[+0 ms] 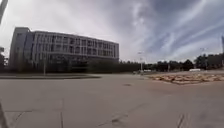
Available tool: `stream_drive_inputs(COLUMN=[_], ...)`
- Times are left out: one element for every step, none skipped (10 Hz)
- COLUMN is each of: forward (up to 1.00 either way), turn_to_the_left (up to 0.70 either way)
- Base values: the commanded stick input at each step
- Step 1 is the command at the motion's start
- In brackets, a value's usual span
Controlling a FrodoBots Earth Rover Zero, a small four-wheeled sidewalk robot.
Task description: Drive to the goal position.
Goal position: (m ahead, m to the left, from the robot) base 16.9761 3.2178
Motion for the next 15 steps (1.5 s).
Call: stream_drive_inputs(forward=[1.0, 1.0, 1.0, 1.0, 1.0, 1.0, 1.0, 1.0, 1.0, 1.0, 1.0, 1.0, 1.0, 1.0, 1.0], turn_to_the_left=[0.0, 0.0, 0.0, 0.0, 0.0, 0.0, 0.0, 0.0, 0.0, 0.0, 0.0, 0.0, 0.0, 0.0, 0.0])
